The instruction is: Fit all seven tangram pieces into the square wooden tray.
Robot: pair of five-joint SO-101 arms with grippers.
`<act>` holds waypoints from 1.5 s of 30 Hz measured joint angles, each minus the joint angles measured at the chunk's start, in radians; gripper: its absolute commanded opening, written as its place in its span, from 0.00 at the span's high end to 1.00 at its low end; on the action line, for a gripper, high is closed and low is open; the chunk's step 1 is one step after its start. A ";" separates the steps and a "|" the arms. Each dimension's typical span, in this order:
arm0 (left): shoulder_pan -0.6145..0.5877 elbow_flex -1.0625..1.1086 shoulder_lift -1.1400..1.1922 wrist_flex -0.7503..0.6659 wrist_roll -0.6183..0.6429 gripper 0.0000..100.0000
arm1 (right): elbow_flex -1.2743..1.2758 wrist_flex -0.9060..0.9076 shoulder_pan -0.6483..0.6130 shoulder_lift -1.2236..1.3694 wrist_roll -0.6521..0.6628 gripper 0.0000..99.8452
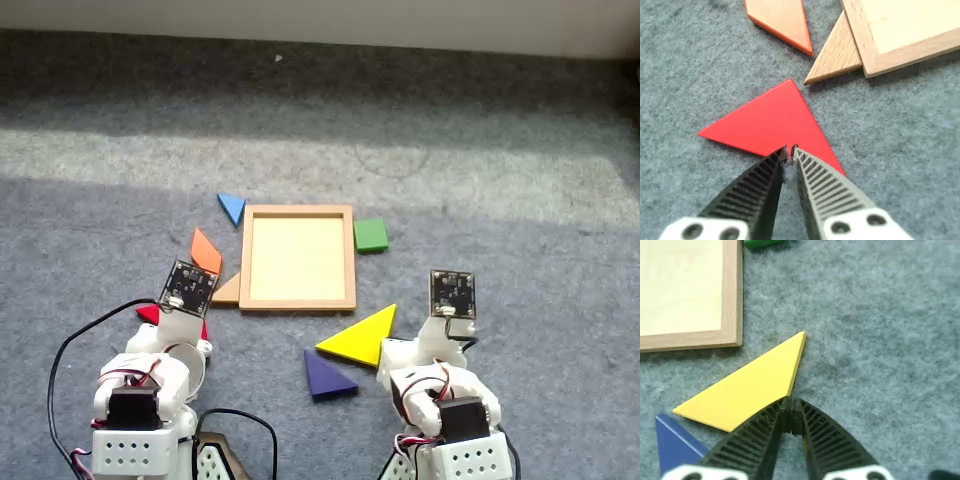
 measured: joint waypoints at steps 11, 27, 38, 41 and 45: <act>0.000 0.000 0.000 0.000 0.000 0.95 | 0.000 0.003 -0.038 0.000 0.000 0.97; 0.000 0.000 0.000 0.000 0.000 0.95 | -0.043 -0.006 0.315 -0.015 0.091 0.97; 0.000 0.000 0.000 0.000 0.000 0.95 | -0.338 -0.040 0.169 -0.021 0.100 0.91; 0.000 0.000 0.000 0.000 0.000 0.95 | -0.427 -0.040 0.120 0.008 0.103 0.91; 0.000 0.000 0.000 0.000 0.000 0.95 | -0.542 -0.040 0.100 0.178 0.106 0.90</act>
